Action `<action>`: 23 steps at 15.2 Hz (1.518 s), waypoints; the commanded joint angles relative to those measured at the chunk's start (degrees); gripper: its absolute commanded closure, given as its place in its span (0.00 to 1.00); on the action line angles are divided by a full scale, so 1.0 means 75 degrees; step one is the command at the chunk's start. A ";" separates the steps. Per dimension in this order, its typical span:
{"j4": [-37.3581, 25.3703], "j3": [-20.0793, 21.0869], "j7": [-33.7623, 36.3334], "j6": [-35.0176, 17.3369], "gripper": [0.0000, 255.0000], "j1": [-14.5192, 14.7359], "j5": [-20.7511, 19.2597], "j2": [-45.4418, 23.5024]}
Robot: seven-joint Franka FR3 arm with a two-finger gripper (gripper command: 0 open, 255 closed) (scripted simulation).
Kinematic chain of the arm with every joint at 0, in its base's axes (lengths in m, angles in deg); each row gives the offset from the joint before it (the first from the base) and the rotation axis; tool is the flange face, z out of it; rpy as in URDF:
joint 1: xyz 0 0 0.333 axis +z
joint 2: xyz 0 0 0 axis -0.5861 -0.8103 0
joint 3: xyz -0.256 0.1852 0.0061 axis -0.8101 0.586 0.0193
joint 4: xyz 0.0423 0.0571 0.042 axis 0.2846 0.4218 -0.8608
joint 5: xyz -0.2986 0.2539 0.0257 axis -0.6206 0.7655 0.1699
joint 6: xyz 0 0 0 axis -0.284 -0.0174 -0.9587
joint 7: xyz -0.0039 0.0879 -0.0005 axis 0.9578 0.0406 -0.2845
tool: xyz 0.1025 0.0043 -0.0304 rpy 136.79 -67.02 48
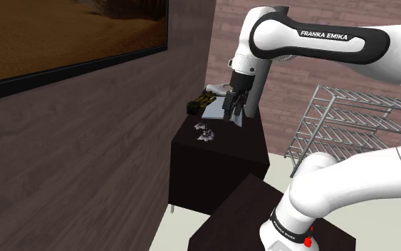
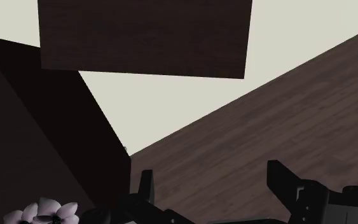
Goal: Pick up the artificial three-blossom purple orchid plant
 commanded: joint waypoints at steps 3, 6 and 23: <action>-0.0013 -0.0131 -0.0100 -0.0381 0.00 -0.0090 -0.0084 -0.0446; -0.0102 -0.0328 -0.0244 -0.0929 0.00 -0.0215 -0.0187 -0.1155; -0.2090 -0.1362 -0.1108 -0.3071 0.00 -0.0793 -0.0013 -0.5724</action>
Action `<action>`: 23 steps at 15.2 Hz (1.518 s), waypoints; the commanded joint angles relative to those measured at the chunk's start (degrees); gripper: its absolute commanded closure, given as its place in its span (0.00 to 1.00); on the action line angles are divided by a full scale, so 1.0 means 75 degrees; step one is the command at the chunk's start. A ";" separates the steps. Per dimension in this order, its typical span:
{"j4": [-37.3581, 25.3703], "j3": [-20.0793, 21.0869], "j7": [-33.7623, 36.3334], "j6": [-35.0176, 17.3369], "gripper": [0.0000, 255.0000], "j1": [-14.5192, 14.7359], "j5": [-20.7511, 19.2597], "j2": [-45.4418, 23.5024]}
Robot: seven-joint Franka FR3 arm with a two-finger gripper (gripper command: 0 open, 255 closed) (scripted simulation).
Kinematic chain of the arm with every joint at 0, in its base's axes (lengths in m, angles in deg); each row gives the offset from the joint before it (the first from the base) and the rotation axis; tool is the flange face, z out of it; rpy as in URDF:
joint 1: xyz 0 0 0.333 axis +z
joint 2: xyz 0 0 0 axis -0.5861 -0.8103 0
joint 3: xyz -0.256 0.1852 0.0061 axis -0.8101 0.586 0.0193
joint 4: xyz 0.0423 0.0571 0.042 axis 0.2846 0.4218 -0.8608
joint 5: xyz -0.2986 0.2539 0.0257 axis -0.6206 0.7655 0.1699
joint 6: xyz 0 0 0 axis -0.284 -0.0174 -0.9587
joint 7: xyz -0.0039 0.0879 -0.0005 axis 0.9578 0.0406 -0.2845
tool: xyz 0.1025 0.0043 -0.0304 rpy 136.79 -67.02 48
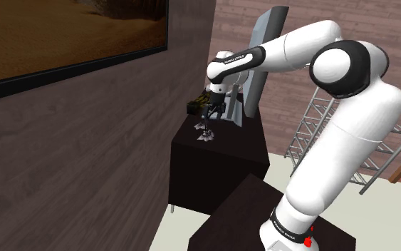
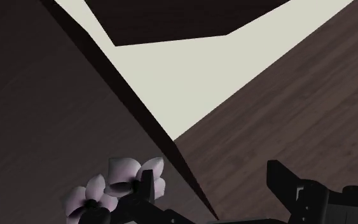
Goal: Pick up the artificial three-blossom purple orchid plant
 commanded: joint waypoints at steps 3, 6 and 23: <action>-0.0794 -0.0164 -0.0216 -0.0262 0.00 -0.0169 0.0228 -0.1177; -0.1475 -0.0250 -0.0369 -0.0347 0.00 -0.0338 0.0419 -0.2040; -0.4858 -0.0268 -0.0681 -0.0323 0.00 -0.1299 0.1128 -0.5735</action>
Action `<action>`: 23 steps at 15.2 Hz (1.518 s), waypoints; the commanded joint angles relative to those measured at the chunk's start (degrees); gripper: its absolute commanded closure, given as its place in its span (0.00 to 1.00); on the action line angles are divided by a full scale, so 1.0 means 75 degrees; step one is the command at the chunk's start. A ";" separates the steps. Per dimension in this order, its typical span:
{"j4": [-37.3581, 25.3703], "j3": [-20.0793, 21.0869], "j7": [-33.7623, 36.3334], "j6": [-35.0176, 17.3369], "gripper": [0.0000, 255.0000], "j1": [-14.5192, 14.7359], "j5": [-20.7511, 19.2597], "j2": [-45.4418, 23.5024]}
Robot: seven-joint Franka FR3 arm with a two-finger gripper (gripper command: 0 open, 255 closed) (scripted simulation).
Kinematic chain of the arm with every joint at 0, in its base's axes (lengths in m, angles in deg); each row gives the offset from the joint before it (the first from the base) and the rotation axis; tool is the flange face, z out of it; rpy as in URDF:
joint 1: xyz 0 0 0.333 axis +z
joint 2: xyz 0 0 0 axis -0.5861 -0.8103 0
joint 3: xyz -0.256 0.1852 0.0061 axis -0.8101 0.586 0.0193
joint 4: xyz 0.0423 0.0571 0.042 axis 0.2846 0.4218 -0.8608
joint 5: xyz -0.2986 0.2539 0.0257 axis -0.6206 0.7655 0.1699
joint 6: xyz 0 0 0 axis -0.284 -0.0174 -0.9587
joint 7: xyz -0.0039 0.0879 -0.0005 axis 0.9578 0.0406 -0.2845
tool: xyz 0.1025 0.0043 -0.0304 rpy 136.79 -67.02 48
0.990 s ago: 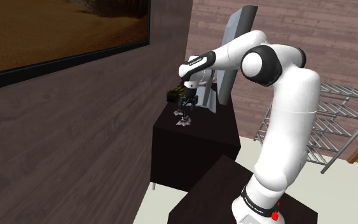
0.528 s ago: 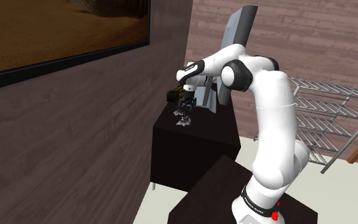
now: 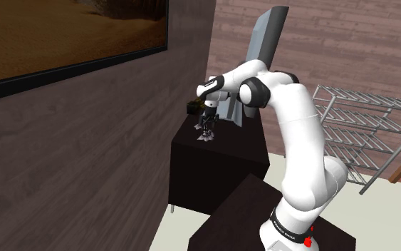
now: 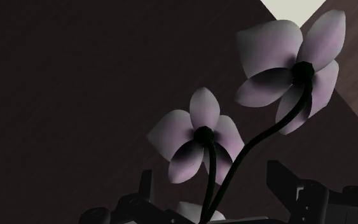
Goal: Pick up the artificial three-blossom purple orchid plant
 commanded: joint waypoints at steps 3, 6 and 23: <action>0.0053 0.0033 -0.0046 -0.0246 0.00 -0.0024 0.0051 -0.0194; 0.0063 0.0033 -0.0049 -0.0254 1.00 -0.0024 0.0052 -0.0191; -0.0093 -0.0054 0.0050 0.0383 1.00 0.0019 -0.0076 0.0300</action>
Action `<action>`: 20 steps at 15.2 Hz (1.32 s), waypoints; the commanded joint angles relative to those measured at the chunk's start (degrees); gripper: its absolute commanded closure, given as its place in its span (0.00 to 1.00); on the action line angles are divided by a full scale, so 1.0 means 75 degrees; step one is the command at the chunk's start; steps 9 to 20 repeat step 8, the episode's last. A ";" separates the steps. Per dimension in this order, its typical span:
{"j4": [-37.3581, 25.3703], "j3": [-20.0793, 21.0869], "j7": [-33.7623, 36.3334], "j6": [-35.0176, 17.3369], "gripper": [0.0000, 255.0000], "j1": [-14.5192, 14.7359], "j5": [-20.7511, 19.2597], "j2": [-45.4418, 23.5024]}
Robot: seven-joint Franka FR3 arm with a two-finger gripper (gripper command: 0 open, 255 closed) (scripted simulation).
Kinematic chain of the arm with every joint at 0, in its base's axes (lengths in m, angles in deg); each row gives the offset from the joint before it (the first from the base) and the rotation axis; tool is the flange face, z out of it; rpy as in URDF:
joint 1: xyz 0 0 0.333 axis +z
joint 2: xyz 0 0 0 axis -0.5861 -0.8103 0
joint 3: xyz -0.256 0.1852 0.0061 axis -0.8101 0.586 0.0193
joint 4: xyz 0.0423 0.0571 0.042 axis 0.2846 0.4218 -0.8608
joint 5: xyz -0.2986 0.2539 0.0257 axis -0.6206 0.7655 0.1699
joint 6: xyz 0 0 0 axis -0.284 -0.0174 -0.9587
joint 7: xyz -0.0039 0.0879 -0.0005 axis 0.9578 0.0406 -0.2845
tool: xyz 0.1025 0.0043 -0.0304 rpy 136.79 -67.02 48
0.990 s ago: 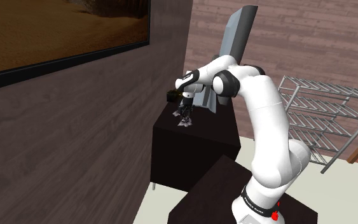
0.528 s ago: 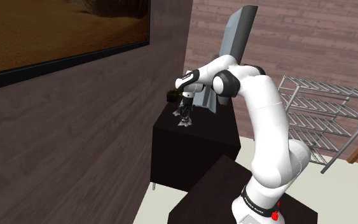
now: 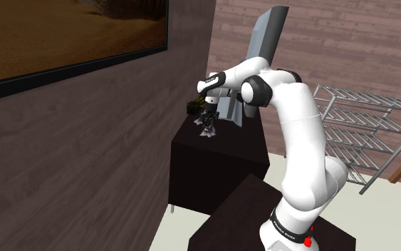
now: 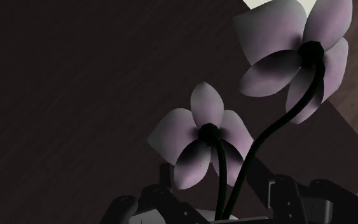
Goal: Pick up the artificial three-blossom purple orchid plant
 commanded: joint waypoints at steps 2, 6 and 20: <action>-0.0034 -0.0029 0.0029 0.0210 1.00 0.0015 -0.0044 0.0179; -0.0166 -0.0059 0.0072 0.0516 1.00 0.0025 -0.0095 0.0358; -0.0172 -0.0060 0.0074 0.0527 1.00 0.0025 -0.0097 0.0365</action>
